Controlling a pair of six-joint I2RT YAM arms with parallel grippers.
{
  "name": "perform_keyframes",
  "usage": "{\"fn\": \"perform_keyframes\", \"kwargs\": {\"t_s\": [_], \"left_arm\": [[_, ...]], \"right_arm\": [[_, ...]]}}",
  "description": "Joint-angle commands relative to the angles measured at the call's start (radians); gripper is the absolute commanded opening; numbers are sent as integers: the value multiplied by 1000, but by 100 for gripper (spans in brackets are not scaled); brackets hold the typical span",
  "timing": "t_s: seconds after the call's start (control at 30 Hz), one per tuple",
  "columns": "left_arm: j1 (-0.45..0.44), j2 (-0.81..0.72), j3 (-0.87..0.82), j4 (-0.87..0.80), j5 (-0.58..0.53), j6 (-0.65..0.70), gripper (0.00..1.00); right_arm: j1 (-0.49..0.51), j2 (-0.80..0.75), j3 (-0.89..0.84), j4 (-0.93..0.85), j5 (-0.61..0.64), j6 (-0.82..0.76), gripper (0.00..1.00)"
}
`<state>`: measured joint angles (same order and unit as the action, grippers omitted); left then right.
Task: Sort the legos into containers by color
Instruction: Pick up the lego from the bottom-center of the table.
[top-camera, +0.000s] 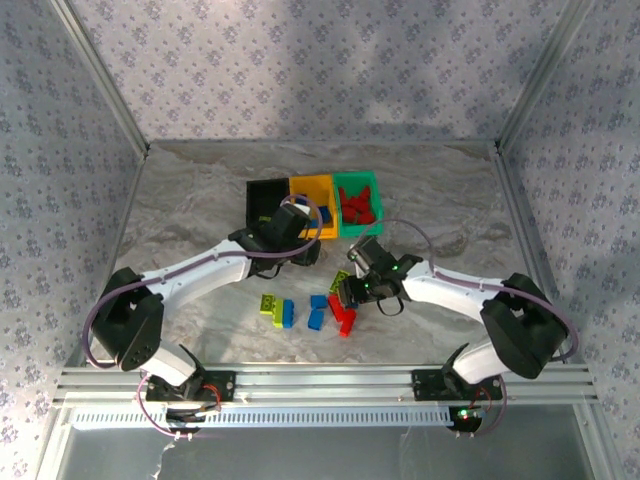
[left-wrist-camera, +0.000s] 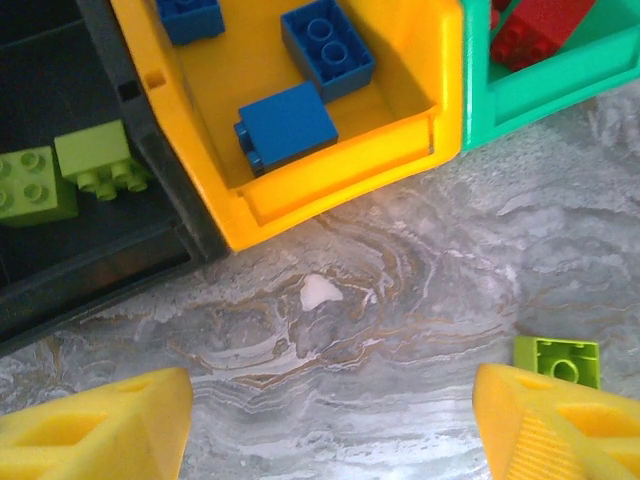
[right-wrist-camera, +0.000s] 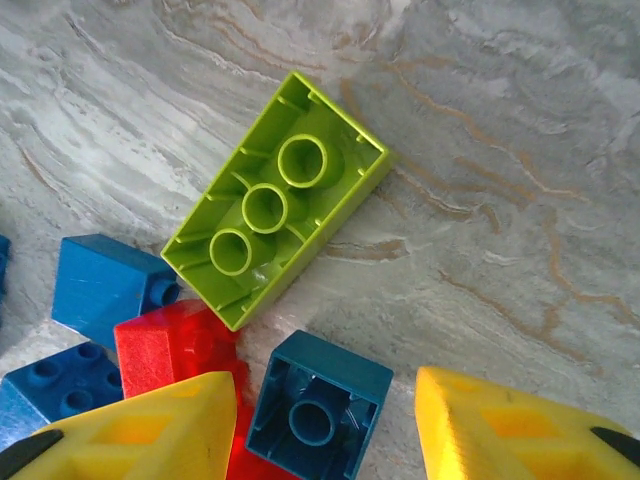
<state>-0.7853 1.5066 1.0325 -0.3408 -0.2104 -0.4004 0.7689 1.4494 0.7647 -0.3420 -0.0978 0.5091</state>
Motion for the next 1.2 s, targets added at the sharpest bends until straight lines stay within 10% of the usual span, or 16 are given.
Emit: {"fn": "perform_keyframes", "kwargs": {"t_s": [0.0, 0.47, 1.17], "left_arm": [[4, -40, -28, 31, -14, -28, 73], [8, -70, -80, 32, -20, -48, 73], [14, -93, -116, 48, -10, -59, 73]], "right_arm": [[30, 32, 55, -59, 68, 11, 52], [134, 144, 140, -180, 271, 45, 52], [148, 134, 58, -119, 222, 151, 49]]}}
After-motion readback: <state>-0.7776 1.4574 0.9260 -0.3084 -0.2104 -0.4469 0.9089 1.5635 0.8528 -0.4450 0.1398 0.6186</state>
